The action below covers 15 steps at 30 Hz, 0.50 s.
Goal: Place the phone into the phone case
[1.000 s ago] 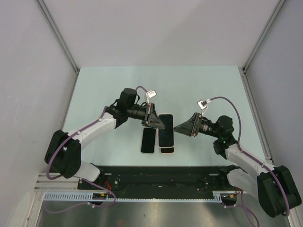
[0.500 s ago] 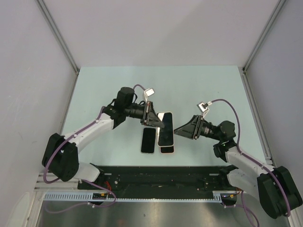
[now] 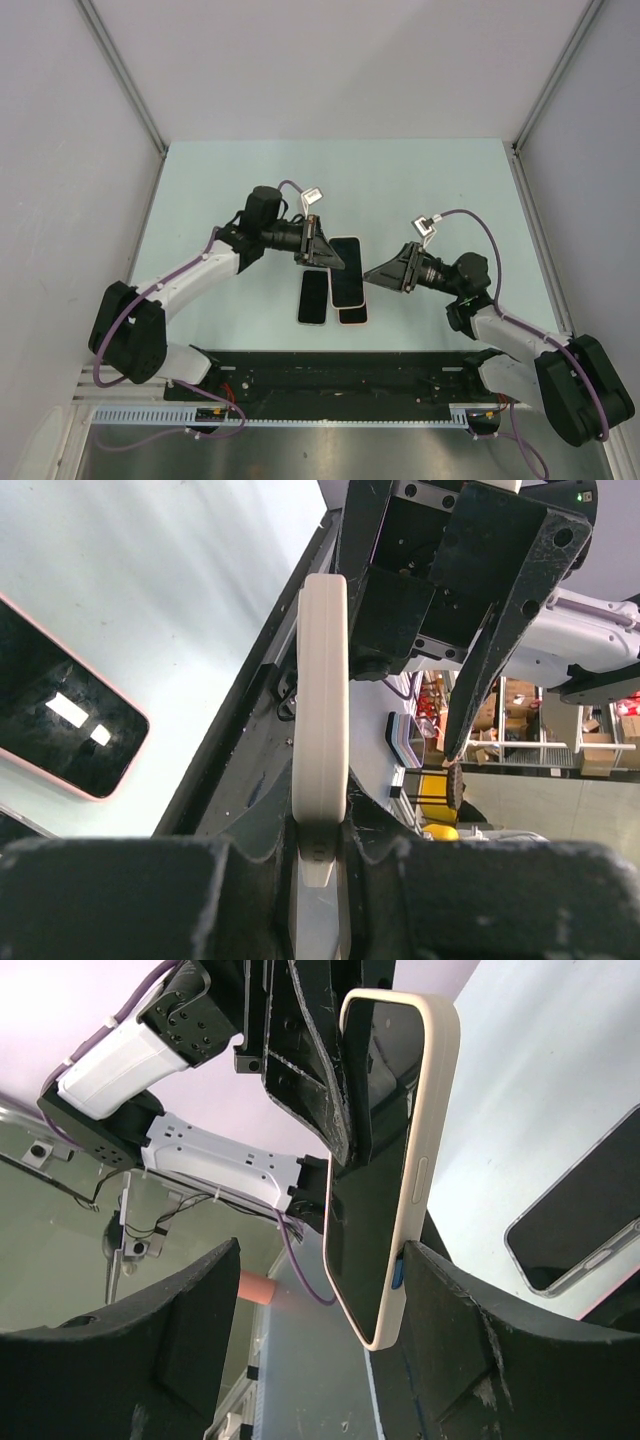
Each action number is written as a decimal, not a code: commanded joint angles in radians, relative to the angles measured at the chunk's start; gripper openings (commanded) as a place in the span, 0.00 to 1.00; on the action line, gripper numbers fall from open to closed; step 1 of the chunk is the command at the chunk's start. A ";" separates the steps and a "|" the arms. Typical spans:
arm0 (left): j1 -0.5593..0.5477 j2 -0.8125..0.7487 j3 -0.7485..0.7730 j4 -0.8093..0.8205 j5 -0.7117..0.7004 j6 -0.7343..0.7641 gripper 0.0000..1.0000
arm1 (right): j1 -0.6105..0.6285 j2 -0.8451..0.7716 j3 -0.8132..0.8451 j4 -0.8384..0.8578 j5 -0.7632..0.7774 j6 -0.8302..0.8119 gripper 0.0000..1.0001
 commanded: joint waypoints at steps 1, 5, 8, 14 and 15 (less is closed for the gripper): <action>-0.015 -0.030 0.010 0.071 0.064 -0.026 0.00 | 0.014 -0.005 0.043 0.013 0.055 -0.041 0.71; -0.013 -0.027 0.017 0.058 0.056 -0.019 0.00 | -0.046 -0.037 0.053 -0.123 0.100 -0.059 0.72; -0.013 -0.016 0.040 -0.022 0.016 0.038 0.00 | -0.095 -0.071 0.052 -0.254 0.134 -0.117 0.73; -0.018 -0.010 0.019 -0.010 0.053 0.046 0.00 | -0.079 -0.014 0.053 -0.114 0.016 -0.084 0.75; -0.020 -0.012 0.017 0.008 0.065 0.035 0.00 | -0.075 -0.006 0.053 -0.099 0.009 -0.076 0.75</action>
